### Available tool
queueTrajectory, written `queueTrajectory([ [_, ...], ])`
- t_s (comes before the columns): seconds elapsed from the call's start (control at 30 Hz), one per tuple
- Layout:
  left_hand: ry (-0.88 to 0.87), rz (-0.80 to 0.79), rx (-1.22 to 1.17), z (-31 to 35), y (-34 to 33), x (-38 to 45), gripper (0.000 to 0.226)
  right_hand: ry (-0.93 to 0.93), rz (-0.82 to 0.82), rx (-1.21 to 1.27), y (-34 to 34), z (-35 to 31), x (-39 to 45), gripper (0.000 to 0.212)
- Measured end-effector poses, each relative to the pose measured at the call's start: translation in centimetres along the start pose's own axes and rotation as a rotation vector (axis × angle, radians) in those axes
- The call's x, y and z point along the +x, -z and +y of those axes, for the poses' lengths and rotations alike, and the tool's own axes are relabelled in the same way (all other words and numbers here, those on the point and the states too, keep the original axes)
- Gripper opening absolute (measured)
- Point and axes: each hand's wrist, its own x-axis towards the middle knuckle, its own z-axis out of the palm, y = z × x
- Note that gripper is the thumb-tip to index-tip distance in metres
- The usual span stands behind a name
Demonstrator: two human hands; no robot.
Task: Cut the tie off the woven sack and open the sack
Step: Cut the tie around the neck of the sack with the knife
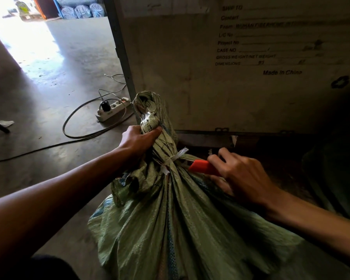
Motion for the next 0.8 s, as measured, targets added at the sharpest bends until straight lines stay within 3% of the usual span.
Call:
queueTrajectory([
  [0.8,0.004,0.018,0.054,0.3,0.1,0.2,0.04,-0.015,0.049,0.014,-0.2,0.1,0.8,0.04],
])
